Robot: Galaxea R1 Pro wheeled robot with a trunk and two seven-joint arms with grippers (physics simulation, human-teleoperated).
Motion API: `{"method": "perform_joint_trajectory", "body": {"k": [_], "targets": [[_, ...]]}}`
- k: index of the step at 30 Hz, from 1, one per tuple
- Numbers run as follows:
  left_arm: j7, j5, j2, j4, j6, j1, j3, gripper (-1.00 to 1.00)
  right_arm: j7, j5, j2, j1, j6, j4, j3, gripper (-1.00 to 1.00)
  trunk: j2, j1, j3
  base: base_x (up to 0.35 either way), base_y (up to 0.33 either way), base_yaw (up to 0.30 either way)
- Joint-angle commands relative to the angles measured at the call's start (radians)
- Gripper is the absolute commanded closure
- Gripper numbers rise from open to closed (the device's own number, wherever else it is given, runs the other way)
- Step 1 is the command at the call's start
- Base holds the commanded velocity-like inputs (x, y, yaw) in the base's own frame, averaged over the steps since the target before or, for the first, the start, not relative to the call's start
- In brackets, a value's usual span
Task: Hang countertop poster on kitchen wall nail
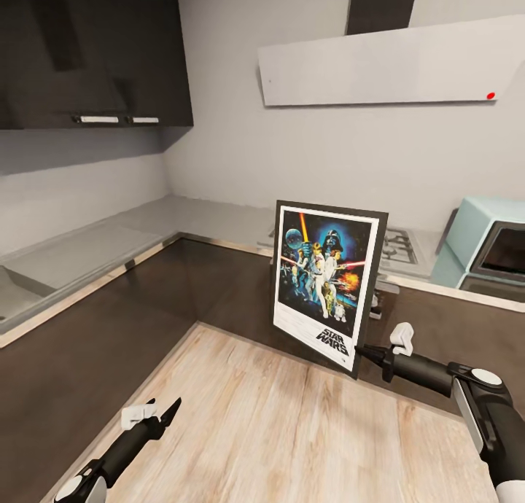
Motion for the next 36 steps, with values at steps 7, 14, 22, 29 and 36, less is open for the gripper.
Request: {"method": "perform_joint_trajectory", "body": {"k": [7, 14, 22, 29, 36], "targets": [[-0.007, 0.005, 0.0, 0.001, 0.0, -0.001, 0.002, -1.0, 0.007, 0.001, 0.002, 0.0, 0.013, -0.034, -0.002, 1.0, 0.049, -0.027, 0.021, 0.0, 0.0, 0.0], [-0.007, 0.005, 0.0, 0.001, 0.0, -0.001, 0.002, -1.0, 0.007, 0.0, 0.002, 0.005, 0.014, -0.04, 0.0, 1.0, 0.098, -0.054, 0.043, 0.0, 0.0, 0.0], [-0.007, 0.005, 0.001, 0.001, 0.0, -0.001, 0.002, -1.0, 0.007, 0.0, 0.001, 0.008, 0.014, -0.042, 0.0, 1.0, 0.154, -0.084, 0.068, 0.0, 0.0, 0.0], [-0.007, 0.005, 0.001, 0.001, 0.0, -0.001, 0.002, -1.0, 0.007, 0.0, 0.002, 0.008, 0.014, -0.042, 0.0, 1.0, 0.203, -0.111, 0.09, 0.0, 0.0, 0.0], [-0.007, 0.005, 0.0, 0.001, 0.0, -0.001, 0.002, -1.0, 0.007, 0.0, 0.002, 0.008, 0.014, -0.042, 0.0, 1.0, 0.252, -0.138, 0.112, 0.0, 0.0, 0.0]]}}
